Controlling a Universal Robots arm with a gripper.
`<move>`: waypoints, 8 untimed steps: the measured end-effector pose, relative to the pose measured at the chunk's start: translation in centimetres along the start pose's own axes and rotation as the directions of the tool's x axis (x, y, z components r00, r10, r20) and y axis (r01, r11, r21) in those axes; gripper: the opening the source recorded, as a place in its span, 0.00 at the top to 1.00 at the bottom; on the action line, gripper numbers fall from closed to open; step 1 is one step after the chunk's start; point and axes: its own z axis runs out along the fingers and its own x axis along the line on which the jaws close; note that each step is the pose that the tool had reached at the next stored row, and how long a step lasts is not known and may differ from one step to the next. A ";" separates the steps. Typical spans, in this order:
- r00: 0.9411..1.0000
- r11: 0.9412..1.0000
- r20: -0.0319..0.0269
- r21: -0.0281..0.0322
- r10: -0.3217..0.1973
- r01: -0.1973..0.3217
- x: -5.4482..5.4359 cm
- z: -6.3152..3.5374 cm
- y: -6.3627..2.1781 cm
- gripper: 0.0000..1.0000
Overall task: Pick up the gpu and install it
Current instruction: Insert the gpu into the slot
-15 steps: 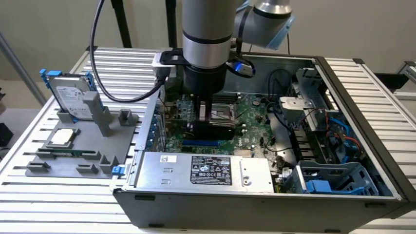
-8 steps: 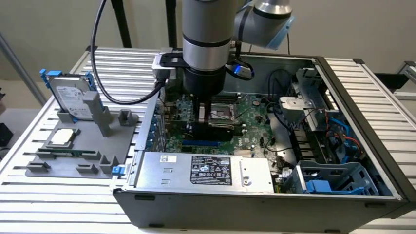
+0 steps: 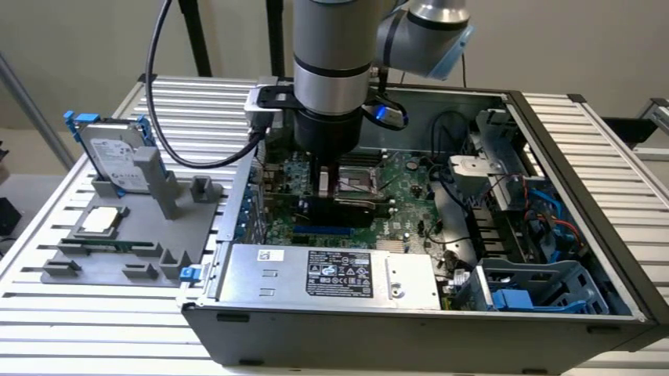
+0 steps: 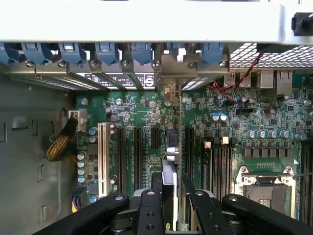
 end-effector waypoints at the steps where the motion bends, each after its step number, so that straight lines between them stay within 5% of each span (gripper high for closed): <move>1: 1.000 1.000 0.000 0.000 0.000 0.000 0.0 0.01 0.00 1.00; 8: 1.000 1.000 0.012 0.000 0.000 0.000 0.0 0.03 0.00 1.00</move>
